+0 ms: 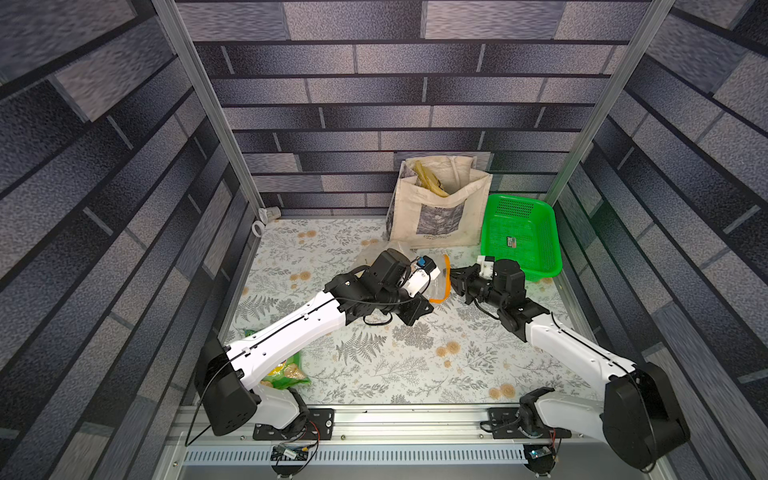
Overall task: Open the zip-top bag and take out the pear
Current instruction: Adjust the zipper food storage bag at the center of the board.
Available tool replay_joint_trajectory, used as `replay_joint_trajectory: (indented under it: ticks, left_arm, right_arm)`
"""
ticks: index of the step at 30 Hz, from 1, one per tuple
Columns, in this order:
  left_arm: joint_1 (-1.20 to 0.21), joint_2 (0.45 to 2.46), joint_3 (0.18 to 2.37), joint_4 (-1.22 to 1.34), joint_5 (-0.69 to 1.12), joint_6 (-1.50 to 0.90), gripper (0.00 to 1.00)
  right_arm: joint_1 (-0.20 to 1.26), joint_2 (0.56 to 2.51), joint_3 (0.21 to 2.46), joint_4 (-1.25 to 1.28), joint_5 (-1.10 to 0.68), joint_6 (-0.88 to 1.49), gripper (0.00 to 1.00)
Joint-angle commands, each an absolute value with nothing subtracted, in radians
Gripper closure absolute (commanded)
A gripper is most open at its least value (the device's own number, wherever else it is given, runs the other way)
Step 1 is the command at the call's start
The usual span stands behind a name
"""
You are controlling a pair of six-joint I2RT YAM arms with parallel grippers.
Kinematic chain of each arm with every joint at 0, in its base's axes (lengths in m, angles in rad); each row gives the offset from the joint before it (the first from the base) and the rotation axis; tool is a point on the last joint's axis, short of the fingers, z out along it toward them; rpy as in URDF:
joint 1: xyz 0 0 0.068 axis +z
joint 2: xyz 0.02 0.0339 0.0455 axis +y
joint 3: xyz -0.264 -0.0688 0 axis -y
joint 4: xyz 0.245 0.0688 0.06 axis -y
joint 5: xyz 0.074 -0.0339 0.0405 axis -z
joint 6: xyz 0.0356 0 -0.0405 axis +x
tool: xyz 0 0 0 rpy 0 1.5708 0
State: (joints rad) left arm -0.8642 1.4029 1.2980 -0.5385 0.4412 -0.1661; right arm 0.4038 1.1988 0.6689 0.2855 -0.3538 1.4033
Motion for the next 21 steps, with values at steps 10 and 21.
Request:
replay_joint_trajectory:
  ticks: [10, 21]
  left_arm:
    - [-0.754, 1.347, 1.358, -0.589, 0.528, -0.195, 0.43]
    - [-0.469, 1.241, 1.31, -0.73, 0.576, -0.224, 0.34]
  right_arm:
    - [0.382, 0.977, 0.804, -0.381, -0.112, 1.087, 1.0]
    - [0.345, 0.972, 0.758, -0.629, 0.059, 0.77, 1.0]
